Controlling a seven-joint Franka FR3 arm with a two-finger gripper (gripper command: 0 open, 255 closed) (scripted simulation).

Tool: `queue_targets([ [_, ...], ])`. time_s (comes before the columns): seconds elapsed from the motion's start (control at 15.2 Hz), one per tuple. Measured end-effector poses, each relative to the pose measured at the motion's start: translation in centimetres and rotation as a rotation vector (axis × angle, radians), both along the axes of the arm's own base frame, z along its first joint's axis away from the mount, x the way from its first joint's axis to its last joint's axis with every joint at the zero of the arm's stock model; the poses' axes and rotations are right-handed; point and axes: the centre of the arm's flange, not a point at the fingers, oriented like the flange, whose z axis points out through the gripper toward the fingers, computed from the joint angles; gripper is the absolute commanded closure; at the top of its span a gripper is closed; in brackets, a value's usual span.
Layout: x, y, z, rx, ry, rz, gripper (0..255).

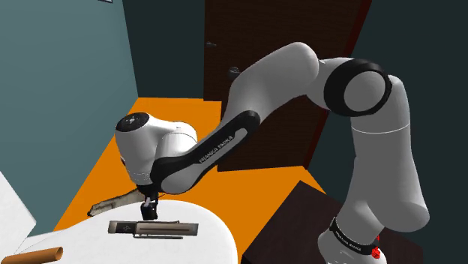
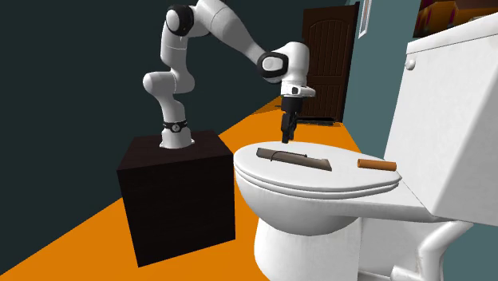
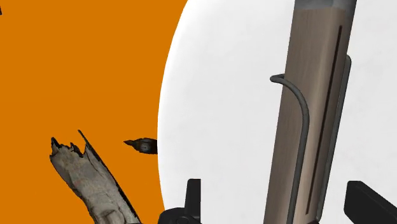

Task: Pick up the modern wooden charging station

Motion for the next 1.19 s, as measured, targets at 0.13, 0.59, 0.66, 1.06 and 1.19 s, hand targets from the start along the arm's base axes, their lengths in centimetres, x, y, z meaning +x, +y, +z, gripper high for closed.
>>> queue_targets([
  [0.13,0.0,2.3,-1.4,-0.01,-0.002,0.038,0],
  [0.59,-0.1,5.5,-6.0,-0.026,-0.004,0.102,0],
  [0.66,-0.1,5.6,-6.6,-0.026,-0.005,0.102,0],
  [1.06,0.0,5.5,-8.3,-0.026,-0.005,0.102,255],
  [1.19,0.0,5.5,-8.3,-0.026,-0.005,0.102,255],
])
